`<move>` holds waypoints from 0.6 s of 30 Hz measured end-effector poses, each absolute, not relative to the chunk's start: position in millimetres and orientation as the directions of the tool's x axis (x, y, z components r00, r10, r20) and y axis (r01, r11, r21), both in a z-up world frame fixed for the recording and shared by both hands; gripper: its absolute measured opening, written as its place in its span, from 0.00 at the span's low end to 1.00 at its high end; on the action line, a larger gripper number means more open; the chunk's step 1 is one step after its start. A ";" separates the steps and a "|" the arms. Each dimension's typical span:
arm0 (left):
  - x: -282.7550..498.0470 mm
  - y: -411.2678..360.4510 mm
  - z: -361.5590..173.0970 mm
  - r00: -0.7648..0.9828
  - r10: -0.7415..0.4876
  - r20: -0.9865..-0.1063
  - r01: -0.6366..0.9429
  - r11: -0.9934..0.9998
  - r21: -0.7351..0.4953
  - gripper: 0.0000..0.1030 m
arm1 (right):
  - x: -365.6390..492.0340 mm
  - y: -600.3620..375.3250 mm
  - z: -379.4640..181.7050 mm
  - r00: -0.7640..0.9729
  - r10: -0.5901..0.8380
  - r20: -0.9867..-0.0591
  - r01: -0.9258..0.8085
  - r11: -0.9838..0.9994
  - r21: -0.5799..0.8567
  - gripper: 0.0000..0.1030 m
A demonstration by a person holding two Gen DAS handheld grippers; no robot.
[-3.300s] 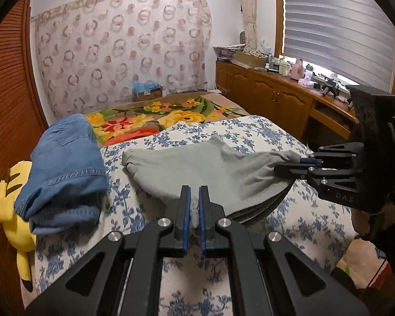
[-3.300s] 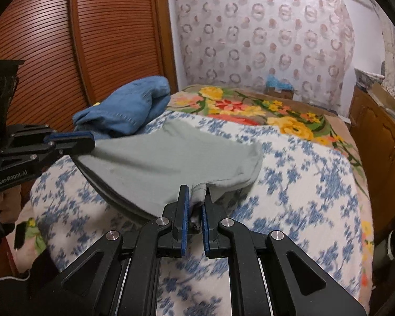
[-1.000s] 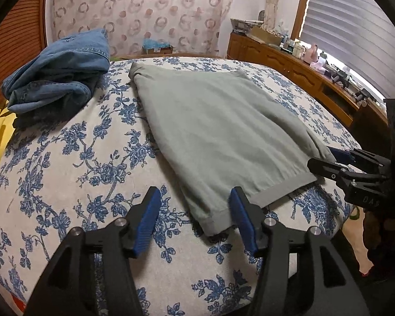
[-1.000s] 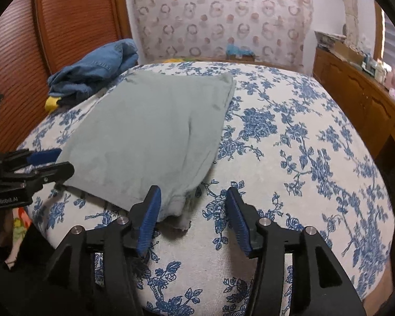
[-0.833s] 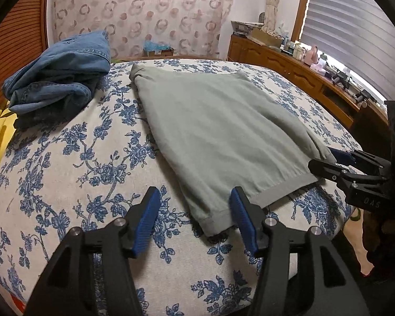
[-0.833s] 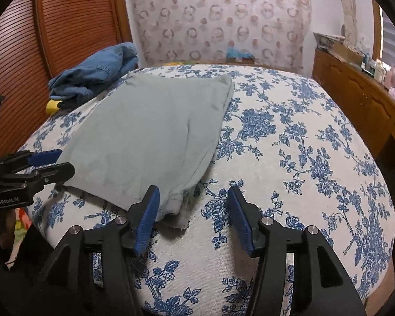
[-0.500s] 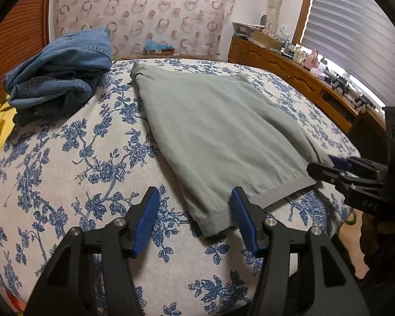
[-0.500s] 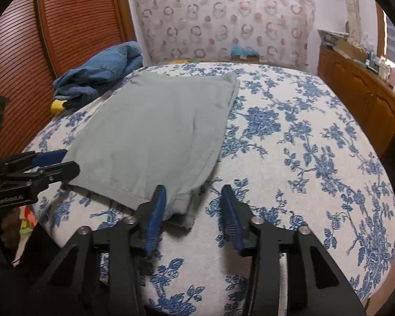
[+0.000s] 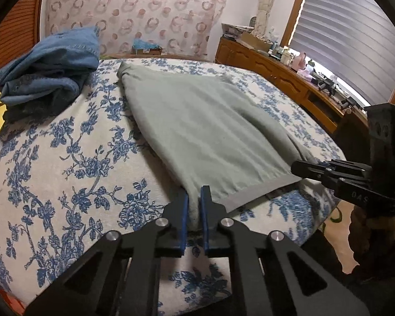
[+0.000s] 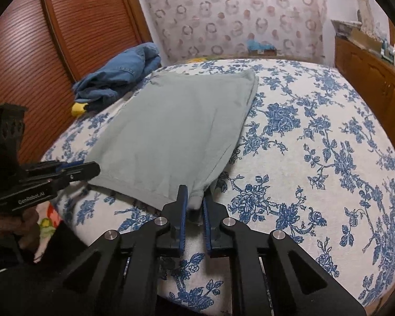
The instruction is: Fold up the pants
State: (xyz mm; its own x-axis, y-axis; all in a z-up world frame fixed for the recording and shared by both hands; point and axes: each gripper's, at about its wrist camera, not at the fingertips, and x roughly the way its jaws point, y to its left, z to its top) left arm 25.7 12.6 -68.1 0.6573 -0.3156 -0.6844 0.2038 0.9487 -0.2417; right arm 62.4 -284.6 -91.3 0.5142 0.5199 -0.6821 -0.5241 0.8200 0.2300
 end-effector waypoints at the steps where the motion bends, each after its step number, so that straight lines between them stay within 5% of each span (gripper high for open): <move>1: 24.0 12.9 -65.1 0.658 -0.324 -0.680 0.209 0.946 -0.248 0.05 | 62.0 -286.0 -89.3 0.515 0.525 -0.678 -0.525 0.818 0.235 0.07; 18: -9.6 12.0 -2.9 0.722 -0.383 -0.577 0.285 0.924 -0.257 0.04 | 34.4 -295.6 -35.1 0.533 0.614 -0.582 -0.601 0.759 0.251 0.07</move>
